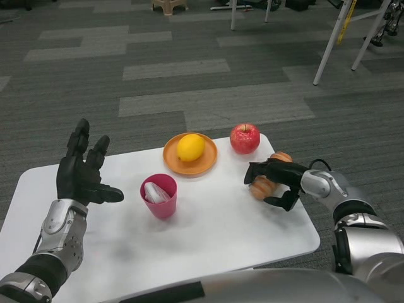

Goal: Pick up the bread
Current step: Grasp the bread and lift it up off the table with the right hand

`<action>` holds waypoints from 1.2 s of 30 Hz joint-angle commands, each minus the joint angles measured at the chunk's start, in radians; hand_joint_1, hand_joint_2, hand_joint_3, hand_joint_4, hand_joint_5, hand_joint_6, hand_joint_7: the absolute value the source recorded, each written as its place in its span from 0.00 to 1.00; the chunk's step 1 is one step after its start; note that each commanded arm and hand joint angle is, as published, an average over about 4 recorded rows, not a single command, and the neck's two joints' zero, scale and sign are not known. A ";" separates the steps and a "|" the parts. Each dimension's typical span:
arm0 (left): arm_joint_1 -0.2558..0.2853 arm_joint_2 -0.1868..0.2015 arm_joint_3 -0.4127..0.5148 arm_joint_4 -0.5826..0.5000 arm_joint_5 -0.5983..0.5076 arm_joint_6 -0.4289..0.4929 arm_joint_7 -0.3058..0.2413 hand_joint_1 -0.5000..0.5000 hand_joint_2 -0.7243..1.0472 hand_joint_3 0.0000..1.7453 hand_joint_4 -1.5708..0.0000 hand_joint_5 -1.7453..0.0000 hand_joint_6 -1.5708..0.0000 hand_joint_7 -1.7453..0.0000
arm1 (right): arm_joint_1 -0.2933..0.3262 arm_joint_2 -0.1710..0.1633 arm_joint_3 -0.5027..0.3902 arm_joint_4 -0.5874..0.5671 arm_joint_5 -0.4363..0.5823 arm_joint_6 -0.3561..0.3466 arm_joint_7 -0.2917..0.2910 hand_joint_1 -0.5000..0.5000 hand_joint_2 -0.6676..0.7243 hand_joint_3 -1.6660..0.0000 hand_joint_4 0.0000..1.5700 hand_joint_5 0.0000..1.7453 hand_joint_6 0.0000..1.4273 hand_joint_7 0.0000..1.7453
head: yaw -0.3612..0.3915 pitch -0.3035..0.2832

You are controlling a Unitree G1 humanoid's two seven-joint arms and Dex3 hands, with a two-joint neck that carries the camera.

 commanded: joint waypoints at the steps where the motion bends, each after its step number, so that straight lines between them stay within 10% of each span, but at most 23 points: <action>1: -0.008 0.002 0.007 0.010 -0.004 -0.009 -0.003 1.00 0.15 0.05 1.00 0.76 1.00 1.00 | 0.025 0.018 0.013 0.050 0.015 -0.033 0.052 0.12 0.24 0.19 0.00 0.39 0.10 0.67 | 0.004 -0.002; 23: -0.014 0.001 0.002 0.016 -0.004 -0.009 -0.003 1.00 0.15 0.05 1.00 0.76 1.00 1.00 | 0.032 0.151 0.200 0.011 0.569 -0.134 0.270 0.12 0.18 0.19 0.00 0.39 0.05 0.64 | 0.040 0.019; 29: -0.010 0.004 0.001 0.014 -0.004 -0.009 -0.003 1.00 0.15 0.05 1.00 0.76 1.00 1.00 | 0.052 0.166 0.199 -0.035 0.663 -0.125 0.271 0.12 0.13 0.24 0.00 0.28 0.00 0.32 | 0.060 0.033; 36: -0.003 0.005 0.003 0.008 -0.004 -0.009 -0.003 1.00 0.15 0.03 1.00 0.76 1.00 1.00 | 0.119 0.208 0.196 -0.222 0.790 -0.003 0.271 0.12 0.09 0.27 0.00 0.24 0.00 0.18 | 0.064 0.039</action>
